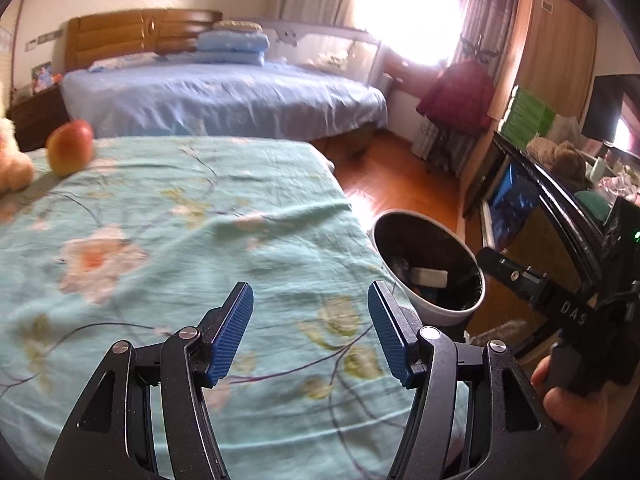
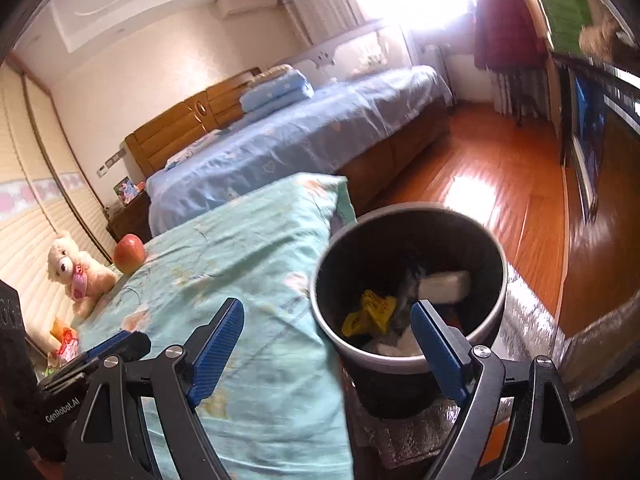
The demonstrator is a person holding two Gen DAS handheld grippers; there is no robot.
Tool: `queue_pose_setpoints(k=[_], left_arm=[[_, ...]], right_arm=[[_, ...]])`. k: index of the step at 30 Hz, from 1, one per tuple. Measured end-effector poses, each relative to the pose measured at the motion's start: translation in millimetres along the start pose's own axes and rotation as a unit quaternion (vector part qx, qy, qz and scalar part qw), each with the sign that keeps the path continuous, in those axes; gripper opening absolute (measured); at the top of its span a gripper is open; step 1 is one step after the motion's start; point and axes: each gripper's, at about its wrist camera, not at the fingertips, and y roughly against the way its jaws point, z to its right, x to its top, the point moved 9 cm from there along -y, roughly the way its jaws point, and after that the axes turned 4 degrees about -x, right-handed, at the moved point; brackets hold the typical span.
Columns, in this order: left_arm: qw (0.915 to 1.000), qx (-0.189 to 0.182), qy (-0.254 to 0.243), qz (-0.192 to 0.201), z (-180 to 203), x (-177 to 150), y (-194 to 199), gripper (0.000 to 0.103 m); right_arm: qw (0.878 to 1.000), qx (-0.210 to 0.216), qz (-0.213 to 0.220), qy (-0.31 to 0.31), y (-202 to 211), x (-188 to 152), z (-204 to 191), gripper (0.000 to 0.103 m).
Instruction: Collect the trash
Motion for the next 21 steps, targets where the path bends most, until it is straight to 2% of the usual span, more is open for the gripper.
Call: queue_pose_setpoints(k=[1, 2, 4, 5, 6, 8, 12, 21], left_arm=[[0.9999, 0.003, -0.002, 0.011, -2.3, 1.2, 7.6, 0.062], [0.9996, 0.010, -0.006, 0.026, -3.8, 2.4, 15.7, 0.067], [0.9967, 0.042, -0.016, 0.067, -8.6, 5.7, 35.4, 0.085], [0.9953, 0.052, -0.018, 0.079, -10.8, 5.5, 41.0, 0.095], [0.9929, 0.065, -0.022, 0.097, -13.4, 5.2, 49.5, 0.100], [0.9893, 0.081, -0.027, 0.118, -16.6, 2.4, 60.8, 0.101], [0.9861, 0.095, -0.033, 0.133, -20.7, -5.2, 71.1, 0.102], [0.9817, 0.123, -0.041, 0.139, -26.1, -19.9, 84.2, 0.103]], right_arm=[[1.000, -0.002, 0.011, 0.008, 6.0, 3.9, -5.1, 0.088], [0.999, -0.004, 0.029, 0.020, 15.4, 9.1, -12.4, 0.090], [0.997, -0.012, 0.064, 0.041, 30.9, 16.3, -22.8, 0.103], [0.995, -0.020, 0.080, 0.050, 36.9, 16.9, -26.8, 0.103], [0.994, -0.026, 0.091, 0.058, 40.0, 16.7, -29.6, 0.103], [0.992, -0.032, 0.103, 0.072, 43.3, 13.0, -35.9, 0.103], [0.989, -0.034, 0.110, 0.095, 43.2, -2.8, -45.6, 0.103], [0.988, -0.032, 0.120, 0.090, 46.8, -20.6, -43.6, 0.103]])
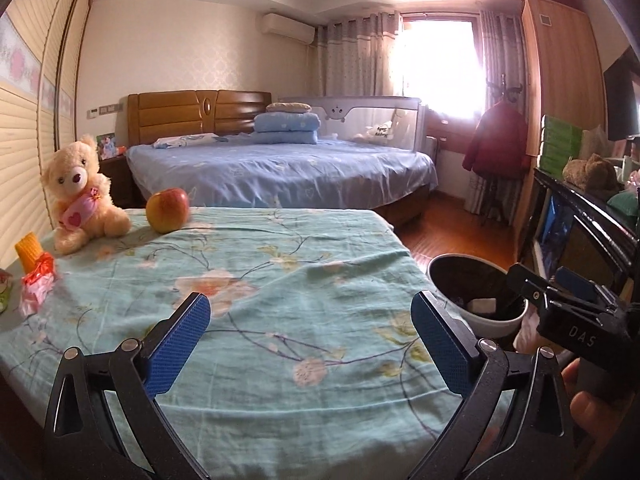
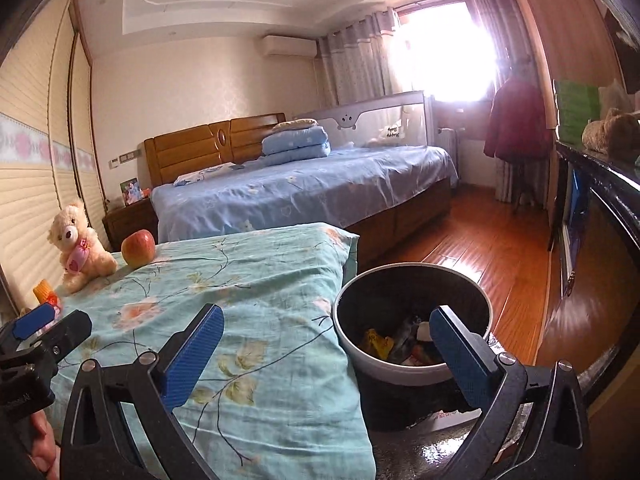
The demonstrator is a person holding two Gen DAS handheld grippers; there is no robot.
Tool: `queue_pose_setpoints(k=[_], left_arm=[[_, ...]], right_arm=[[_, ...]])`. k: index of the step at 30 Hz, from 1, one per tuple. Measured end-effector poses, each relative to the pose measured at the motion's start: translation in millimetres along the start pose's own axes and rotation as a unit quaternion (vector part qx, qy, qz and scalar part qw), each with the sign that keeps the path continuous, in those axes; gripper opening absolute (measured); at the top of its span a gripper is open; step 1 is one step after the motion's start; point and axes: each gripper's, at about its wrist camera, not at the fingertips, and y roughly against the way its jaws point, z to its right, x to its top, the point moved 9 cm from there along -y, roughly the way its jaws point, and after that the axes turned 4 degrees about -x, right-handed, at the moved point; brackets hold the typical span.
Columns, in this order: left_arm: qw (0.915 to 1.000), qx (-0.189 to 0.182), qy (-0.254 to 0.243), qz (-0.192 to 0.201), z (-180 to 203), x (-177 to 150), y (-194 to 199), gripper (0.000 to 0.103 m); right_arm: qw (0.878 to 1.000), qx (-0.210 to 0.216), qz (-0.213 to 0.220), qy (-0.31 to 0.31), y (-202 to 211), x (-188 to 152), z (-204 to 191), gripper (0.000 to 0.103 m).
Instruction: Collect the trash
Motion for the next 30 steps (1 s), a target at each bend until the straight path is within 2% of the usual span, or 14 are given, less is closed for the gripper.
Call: queue_pose_setpoints(k=[11, 30], left_arm=[[0.9996, 0.026, -0.007, 0.012, -5.8, 1.6, 13.4, 0.103], [0.9994, 0.032, 0.002, 0.017, -10.1, 3.6, 20.8, 0.103]], right_arm=[[1.000, 0.001, 0.003, 0.002, 9.2, 0.4, -3.3, 0.103], [1.000, 0.014, 0.003, 0.006, 15.9, 3.5, -13.3, 0.103]])
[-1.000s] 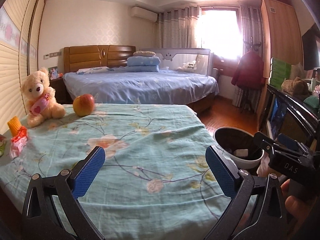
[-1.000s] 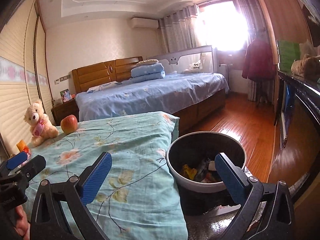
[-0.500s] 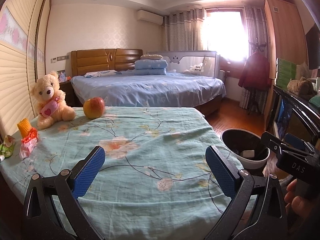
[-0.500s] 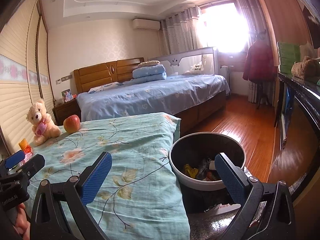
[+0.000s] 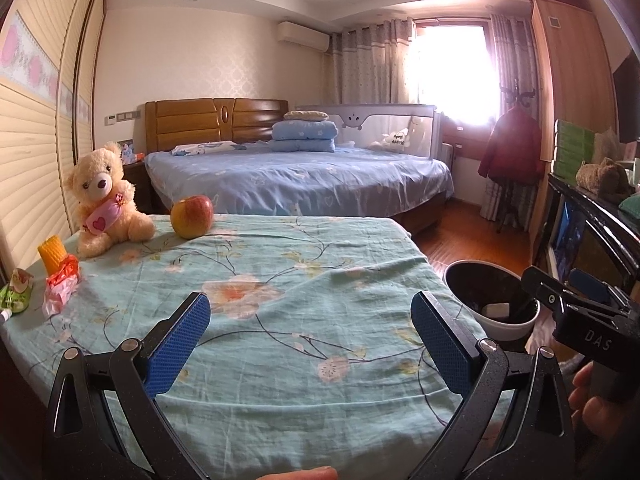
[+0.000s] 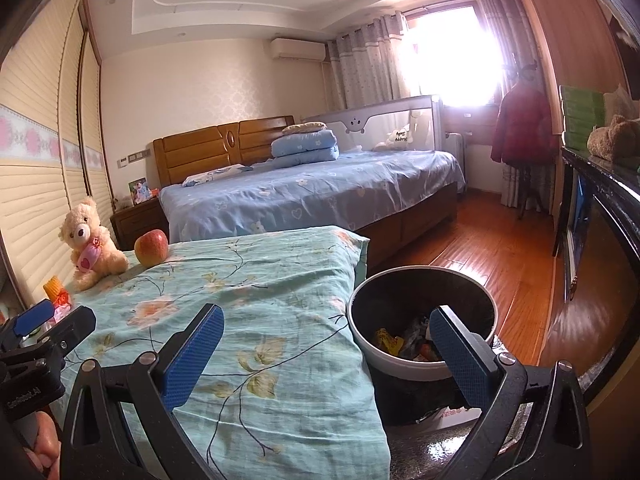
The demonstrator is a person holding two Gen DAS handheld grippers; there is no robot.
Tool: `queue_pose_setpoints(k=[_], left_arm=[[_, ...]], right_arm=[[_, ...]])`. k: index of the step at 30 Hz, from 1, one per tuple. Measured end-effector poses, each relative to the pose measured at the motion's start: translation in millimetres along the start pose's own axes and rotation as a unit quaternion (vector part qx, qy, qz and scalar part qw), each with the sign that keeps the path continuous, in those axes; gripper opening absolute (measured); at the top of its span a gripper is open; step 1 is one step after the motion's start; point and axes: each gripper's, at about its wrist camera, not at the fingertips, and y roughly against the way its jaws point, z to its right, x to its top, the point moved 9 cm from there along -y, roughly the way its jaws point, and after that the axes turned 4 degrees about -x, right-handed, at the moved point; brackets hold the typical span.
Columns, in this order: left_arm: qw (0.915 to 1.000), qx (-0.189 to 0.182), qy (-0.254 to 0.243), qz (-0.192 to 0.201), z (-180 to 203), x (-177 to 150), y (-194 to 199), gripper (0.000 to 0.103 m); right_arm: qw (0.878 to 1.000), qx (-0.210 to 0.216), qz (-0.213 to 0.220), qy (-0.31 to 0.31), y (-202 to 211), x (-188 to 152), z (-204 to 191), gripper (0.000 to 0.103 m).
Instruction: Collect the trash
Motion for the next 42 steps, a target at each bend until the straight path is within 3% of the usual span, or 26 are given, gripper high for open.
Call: queue_pose_setpoints(k=[42], left_arm=[[1.0000, -0.004, 0.005, -0.006, 0.5, -4.9, -0.6, 0.103]], right_arm=[[1.000, 0.010, -0.002, 0.000, 6.9, 1.2, -10.9, 0.103]])
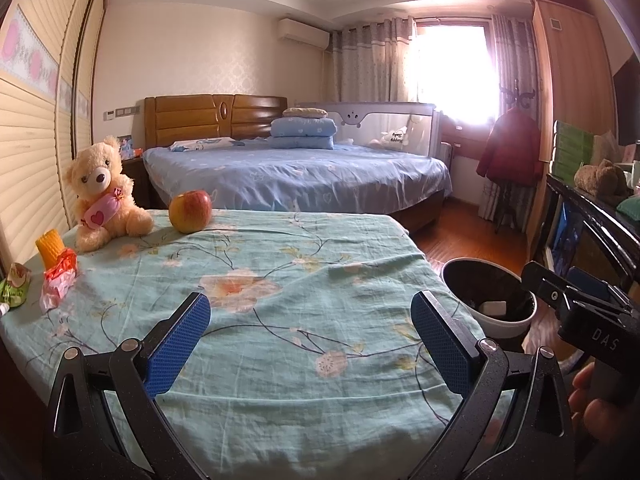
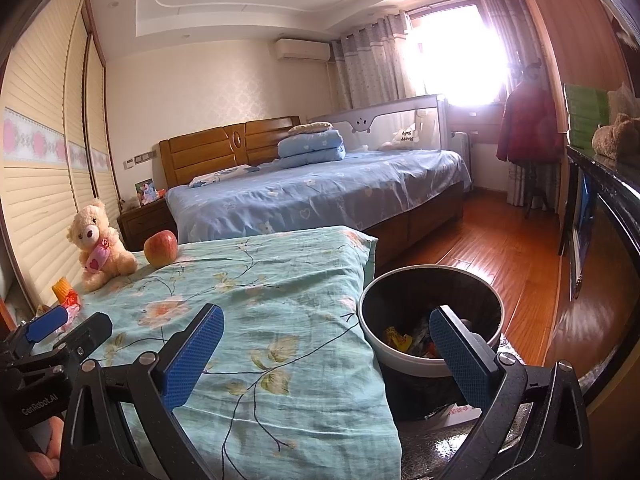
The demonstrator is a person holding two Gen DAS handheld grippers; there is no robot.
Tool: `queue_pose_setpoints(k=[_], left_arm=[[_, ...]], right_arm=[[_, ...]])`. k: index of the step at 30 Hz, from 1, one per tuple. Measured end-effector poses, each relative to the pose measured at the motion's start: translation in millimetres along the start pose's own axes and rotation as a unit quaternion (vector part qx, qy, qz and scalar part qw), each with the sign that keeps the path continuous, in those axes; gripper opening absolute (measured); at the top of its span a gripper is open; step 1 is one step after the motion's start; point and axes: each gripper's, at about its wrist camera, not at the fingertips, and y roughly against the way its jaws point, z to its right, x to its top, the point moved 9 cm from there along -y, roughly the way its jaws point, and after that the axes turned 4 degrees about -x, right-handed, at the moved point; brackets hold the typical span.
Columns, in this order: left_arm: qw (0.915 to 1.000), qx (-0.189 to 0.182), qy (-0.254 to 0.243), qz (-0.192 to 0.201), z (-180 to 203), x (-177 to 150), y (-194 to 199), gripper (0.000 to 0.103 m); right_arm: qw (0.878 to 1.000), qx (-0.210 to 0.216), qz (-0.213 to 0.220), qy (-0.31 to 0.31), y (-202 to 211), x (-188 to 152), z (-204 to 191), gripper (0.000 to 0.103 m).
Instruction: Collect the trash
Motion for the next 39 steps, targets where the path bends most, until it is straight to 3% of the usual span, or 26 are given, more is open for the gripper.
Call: queue_pose_setpoints(k=[39], left_arm=[[0.9999, -0.008, -0.001, -0.011, 3.7, 2.4, -11.5, 0.103]], right_arm=[[1.000, 0.008, -0.010, -0.007, -9.2, -1.4, -12.0, 0.103]])
